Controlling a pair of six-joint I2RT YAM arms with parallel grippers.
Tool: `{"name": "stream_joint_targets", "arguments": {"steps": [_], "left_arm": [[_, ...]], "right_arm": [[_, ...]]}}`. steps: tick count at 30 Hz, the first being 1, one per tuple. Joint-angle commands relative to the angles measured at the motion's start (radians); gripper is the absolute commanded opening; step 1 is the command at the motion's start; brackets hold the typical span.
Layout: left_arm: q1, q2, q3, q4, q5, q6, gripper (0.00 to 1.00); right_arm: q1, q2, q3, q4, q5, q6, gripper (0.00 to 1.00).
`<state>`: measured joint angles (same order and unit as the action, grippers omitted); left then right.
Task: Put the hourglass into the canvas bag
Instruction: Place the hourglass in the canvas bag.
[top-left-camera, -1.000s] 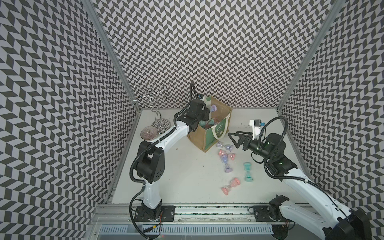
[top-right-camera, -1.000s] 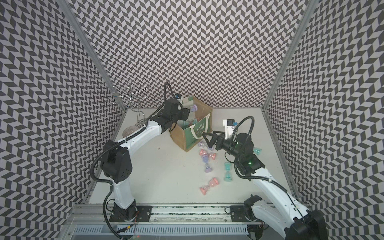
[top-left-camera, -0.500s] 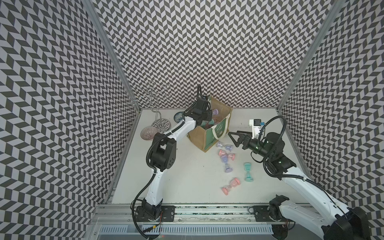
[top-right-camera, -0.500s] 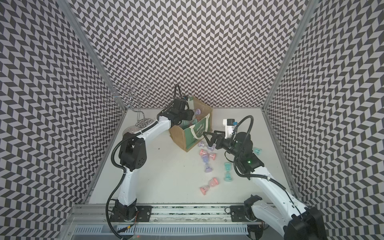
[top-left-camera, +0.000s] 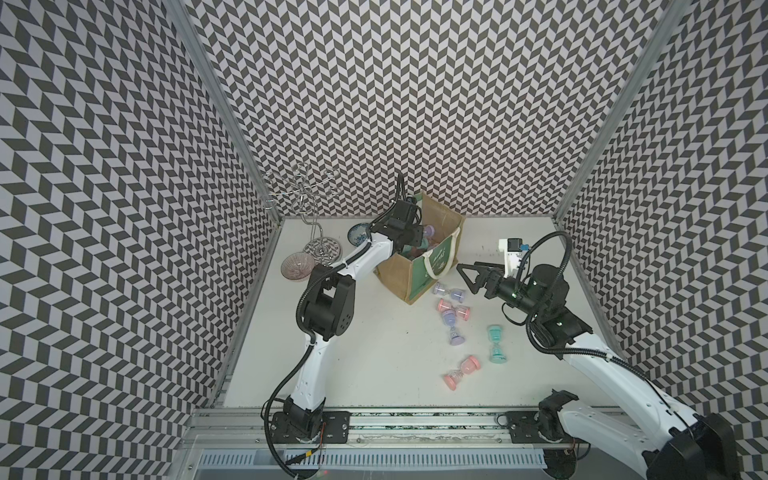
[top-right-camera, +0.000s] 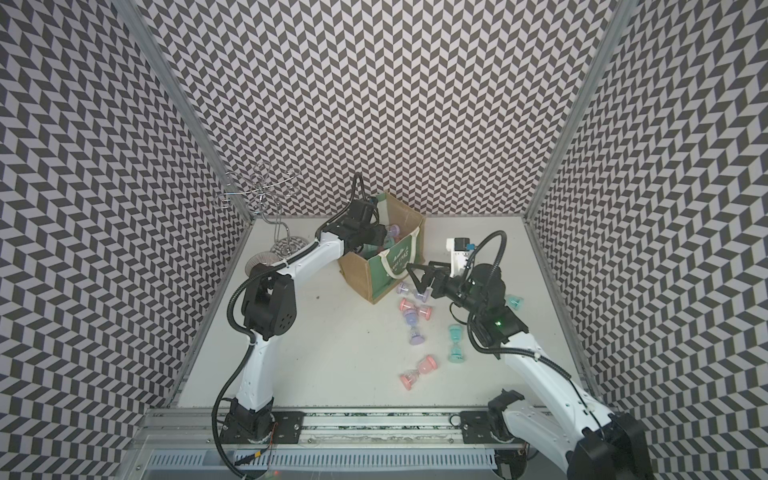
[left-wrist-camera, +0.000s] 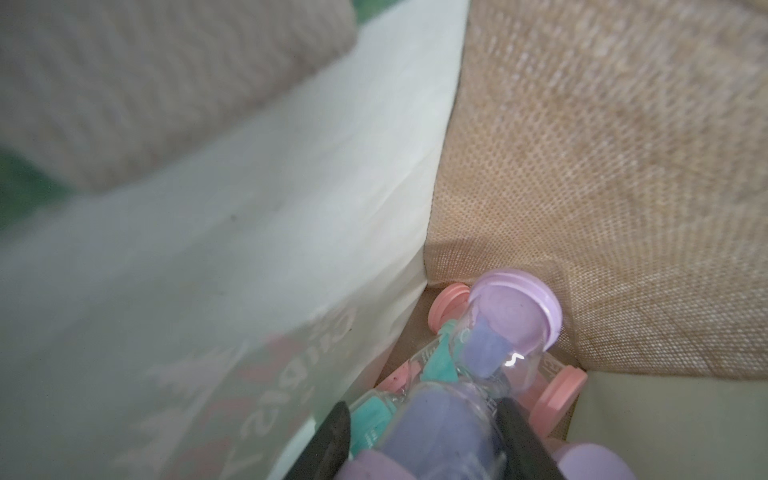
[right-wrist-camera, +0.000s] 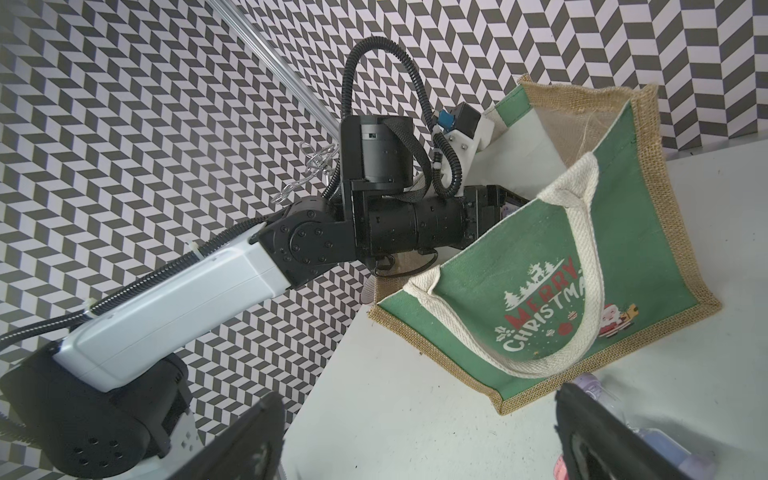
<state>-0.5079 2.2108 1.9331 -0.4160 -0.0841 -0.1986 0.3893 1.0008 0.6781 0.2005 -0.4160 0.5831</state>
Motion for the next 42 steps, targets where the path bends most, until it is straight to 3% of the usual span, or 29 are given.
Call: {"name": "stream_joint_targets", "arguments": {"steps": [1,15,20,30,42], "left_arm": [[0.003,-0.041,0.034,-0.002,-0.008,0.010,0.49],[-0.019,-0.217,-0.009,0.030,-0.008,-0.011,0.64],[-0.046,-0.312,-0.056,0.056,-0.023,-0.022,0.65],[-0.162,-0.613,-0.364,0.216,-0.094,-0.116,0.70],[-0.368,-0.861,-0.723,0.224,-0.142,-0.287,0.75]], "right_arm": [[-0.006,-0.020,0.028,0.016,0.010,-0.008,0.99],[-0.006,-0.064,0.022,-0.011,0.008,-0.006,0.99],[-0.007,-0.084,0.021,-0.043,0.004,-0.006,0.99],[-0.007,-0.162,-0.043,-0.126,0.010,0.018,0.99],[-0.007,-0.265,-0.128,-0.376,0.111,-0.031,0.99]]}}
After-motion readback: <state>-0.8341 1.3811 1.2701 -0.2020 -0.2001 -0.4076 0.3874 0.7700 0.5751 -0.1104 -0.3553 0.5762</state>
